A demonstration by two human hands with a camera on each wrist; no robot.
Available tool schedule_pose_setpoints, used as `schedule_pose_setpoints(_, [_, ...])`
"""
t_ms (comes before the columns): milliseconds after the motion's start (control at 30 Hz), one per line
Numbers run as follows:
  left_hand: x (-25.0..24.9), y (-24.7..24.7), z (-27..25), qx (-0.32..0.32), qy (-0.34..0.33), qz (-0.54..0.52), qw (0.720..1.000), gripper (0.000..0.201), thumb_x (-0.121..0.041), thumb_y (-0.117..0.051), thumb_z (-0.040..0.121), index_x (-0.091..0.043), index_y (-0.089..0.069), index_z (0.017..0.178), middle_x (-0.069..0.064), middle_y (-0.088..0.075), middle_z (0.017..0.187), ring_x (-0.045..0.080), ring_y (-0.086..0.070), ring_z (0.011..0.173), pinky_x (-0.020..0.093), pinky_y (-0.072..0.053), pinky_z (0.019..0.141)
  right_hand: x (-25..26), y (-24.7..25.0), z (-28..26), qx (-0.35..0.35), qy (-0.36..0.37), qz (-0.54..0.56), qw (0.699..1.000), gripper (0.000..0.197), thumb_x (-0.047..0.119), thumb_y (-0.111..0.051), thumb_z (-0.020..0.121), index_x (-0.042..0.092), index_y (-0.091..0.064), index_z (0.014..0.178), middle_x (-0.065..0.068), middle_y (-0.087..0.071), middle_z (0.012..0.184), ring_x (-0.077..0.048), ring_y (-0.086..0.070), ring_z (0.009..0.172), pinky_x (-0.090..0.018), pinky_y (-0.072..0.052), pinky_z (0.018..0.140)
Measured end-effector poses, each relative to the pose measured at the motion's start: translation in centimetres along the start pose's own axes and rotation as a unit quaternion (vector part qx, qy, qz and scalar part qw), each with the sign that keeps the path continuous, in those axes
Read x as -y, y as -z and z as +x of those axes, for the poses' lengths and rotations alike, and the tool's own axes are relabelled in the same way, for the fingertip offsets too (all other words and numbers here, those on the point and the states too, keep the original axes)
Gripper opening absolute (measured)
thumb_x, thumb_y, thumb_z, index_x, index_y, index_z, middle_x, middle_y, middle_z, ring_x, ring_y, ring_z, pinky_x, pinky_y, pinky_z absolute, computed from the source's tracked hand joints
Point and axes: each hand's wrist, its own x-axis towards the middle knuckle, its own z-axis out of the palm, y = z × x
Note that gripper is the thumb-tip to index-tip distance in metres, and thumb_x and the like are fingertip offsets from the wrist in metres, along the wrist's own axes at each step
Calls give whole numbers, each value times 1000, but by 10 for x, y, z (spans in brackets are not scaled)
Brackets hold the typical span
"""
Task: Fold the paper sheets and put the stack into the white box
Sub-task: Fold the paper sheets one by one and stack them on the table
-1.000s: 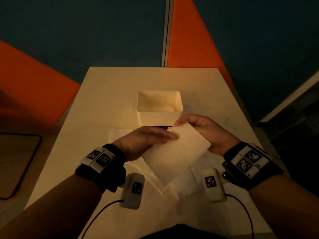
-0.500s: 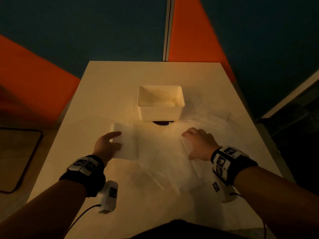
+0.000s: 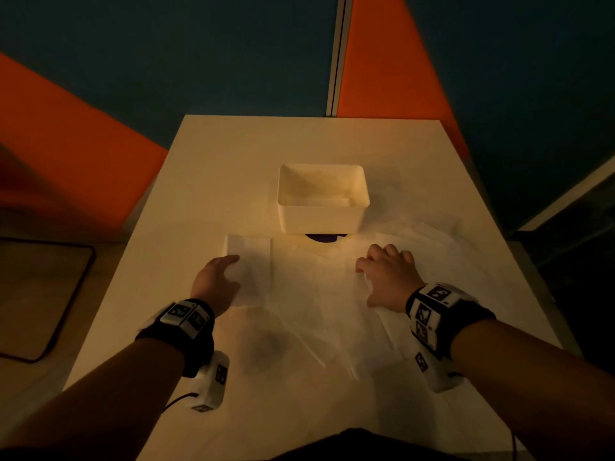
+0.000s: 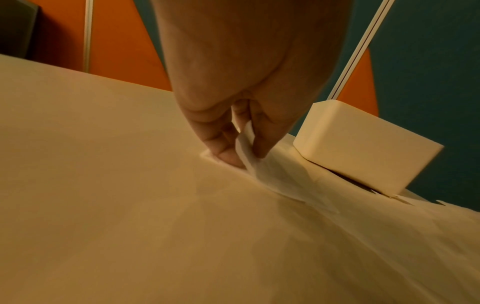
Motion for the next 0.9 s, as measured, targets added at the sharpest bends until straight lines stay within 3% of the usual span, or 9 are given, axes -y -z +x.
schedule_pose_setpoints(67, [0, 0, 2, -2, 1, 5, 1000, 56, 0, -61, 79, -12, -51, 132, 14, -49, 135, 32, -48, 120, 34, -37, 100, -1, 4, -1, -26, 7, 17, 1000, 21, 33, -58, 83, 31, -57, 104, 8, -44, 107, -20, -39, 112, -37, -27, 89])
schedule_pose_setpoints(167, [1, -1, 4, -8, 8, 7, 1000, 55, 1, -60, 79, -12, -50, 132, 14, -48, 136, 32, -47, 120, 35, -36, 101, -4, 12, -3, -27, 8, 36, 999, 3, 34, -55, 87, 33, -57, 88, 12, -45, 95, -16, -43, 107, -37, -24, 89])
schedule_pose_setpoints(333, [0, -2, 11, 23, 13, 52, 998, 54, -4, -56, 83, -13, -45, 136, 12, -41, 141, 31, -44, 124, 34, -34, 103, -12, 30, -13, -43, 14, 56, 997, 11, 33, -51, 90, 31, -61, 90, 10, -63, 92, -14, -53, 98, -35, -21, 87])
schedule_pose_setpoints(467, [-4, -1, 7, 46, 41, 164, 985, 52, -22, -57, 86, -28, -44, 136, 4, -22, 149, 35, -34, 125, 41, -37, 102, -23, 43, -22, -67, -8, 168, 984, 15, 28, -60, 88, 22, -68, 100, 2, -66, 96, -21, -59, 97, -32, -41, 87])
schedule_pose_setpoints(567, [-16, 1, -1, 30, 47, 244, 968, 52, -38, -59, 85, -37, -42, 134, 1, -5, 152, 36, -19, 130, 48, -32, 103, -32, 49, -27, -116, -16, 320, 940, 7, 18, -68, 83, 14, -70, 88, -3, -68, 87, -21, -63, 87, -36, -51, 81])
schedule_pose_setpoints(667, [-39, -1, -8, -12, -14, 176, 984, 48, -48, -59, 84, -33, -51, 129, 3, -24, 149, 33, -26, 130, 47, -29, 104, -31, 60, -34, -162, -46, 450, 877, 5, 7, -67, 83, 4, -69, 87, -12, -70, 87, -25, -65, 80, -37, -52, 75])
schedule_pose_setpoints(767, [-75, -1, -23, 67, -49, -122, 989, 52, -60, -56, 77, -23, -64, 113, 3, -60, 125, 21, -55, 106, 31, -41, 88, -24, 70, -42, -184, -63, 601, 775, 12, 4, -63, 85, 3, -68, 96, -9, -71, 90, -19, -67, 77, -31, -55, 69])
schedule_pose_setpoints(833, [-97, -1, -34, 140, -40, -283, 948, 69, -69, -49, 61, -20, -66, 106, 2, -68, 109, 21, -62, 92, 30, -45, 74, -17, 74, -45, -190, -71, 667, 717, 12, 5, -61, 87, 9, -67, 96, -5, -70, 90, -14, -66, 77, -28, -54, 68])
schedule_pose_setpoints(900, [-114, -2, -41, 201, -37, -353, 913, 70, -69, -50, 61, -18, -65, 106, 8, -68, 107, 26, -64, 90, 38, -49, 76, -10, 75, -45, -187, -87, 712, 672, 13, 8, -61, 87, 12, -67, 98, -8, -70, 96, -19, -66, 84, -34, -54, 73])
